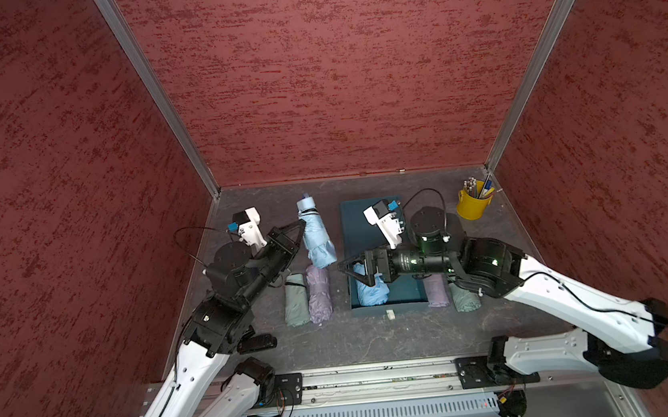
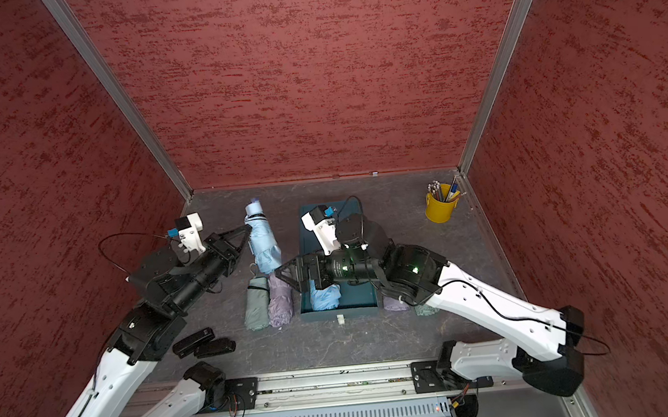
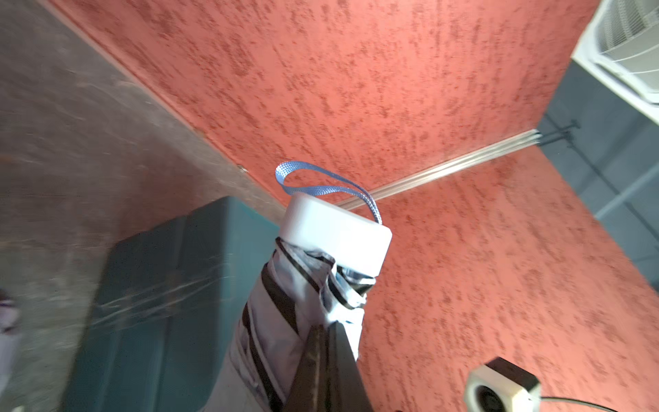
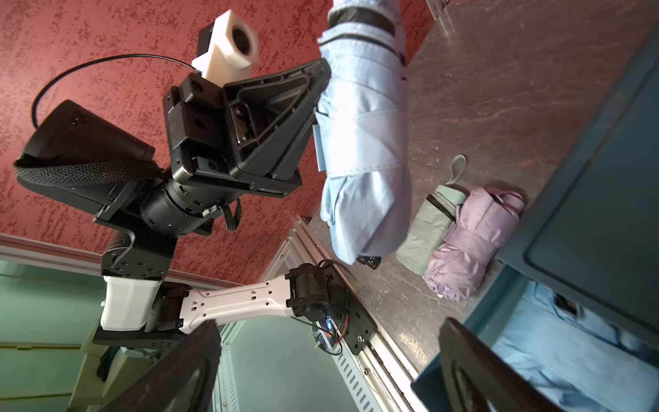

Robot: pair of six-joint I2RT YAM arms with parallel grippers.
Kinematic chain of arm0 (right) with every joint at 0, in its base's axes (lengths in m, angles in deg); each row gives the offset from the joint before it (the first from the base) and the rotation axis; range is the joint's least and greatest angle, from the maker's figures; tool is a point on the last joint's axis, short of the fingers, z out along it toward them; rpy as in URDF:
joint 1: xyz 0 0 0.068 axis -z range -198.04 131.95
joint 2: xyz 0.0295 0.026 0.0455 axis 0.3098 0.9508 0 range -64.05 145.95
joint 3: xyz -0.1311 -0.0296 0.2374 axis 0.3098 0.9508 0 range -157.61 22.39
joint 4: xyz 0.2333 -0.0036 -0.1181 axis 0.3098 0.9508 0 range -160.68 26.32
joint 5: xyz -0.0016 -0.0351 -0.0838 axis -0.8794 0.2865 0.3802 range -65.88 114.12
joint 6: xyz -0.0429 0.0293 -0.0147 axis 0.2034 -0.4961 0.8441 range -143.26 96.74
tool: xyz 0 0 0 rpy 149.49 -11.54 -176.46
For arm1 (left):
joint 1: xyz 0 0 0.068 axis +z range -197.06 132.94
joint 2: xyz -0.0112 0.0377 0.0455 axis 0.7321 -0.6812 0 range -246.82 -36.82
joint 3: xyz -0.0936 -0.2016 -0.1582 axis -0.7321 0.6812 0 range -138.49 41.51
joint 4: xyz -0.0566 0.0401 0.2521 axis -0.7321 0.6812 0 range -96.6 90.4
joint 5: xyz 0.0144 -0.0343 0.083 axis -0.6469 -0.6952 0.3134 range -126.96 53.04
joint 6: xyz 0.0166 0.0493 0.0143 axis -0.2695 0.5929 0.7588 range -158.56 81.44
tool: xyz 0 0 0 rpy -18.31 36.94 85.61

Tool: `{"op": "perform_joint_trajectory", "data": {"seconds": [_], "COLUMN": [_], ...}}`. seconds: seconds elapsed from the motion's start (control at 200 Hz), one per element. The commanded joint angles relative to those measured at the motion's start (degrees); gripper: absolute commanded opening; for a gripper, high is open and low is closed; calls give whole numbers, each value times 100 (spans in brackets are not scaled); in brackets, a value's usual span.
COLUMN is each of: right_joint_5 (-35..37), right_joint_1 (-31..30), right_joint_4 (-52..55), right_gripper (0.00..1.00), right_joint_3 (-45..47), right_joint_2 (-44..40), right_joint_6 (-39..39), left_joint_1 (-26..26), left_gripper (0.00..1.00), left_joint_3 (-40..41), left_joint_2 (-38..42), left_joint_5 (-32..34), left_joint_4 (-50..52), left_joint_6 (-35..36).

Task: Place the umbrella in the drawer by color
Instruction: Pick up the umbrella from the center of the board.

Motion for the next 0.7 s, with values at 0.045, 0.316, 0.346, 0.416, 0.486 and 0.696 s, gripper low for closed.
{"op": "perform_joint_trajectory", "data": {"seconds": [0.045, 0.316, 0.346, 0.416, 0.486, 0.696], "right_joint_5": [-112, 255, 193, 130, 168, 170], "right_joint_1": [24, 279, 309, 329, 328, 328], "right_joint_4": [-464, -525, -580, -612, -601, -492], "right_gripper": [98, 94, 92, 87, 82, 54], "right_joint_3": [-197, -221, -235, -289, -342, -516], "right_joint_2": [219, 368, 402, 472, 510, 652], "right_joint_6": [173, 162, 167, 188, 223, 340], "left_joint_1": [41, 46, 49, 48, 48, 46], "left_gripper": [0, 0, 0, 0, 0, 0], "left_joint_3": [177, 348, 351, 383, 439, 537], "left_joint_2": [-57, -7, -23, -43, -58, -60], "left_joint_5": [-719, -897, -905, -913, -907, -892], "left_joint_4": [-1735, -2397, -2403, -2446, -2440, -2335], "left_joint_6": [-763, -1160, -1187, -1230, -1273, -1322]}}
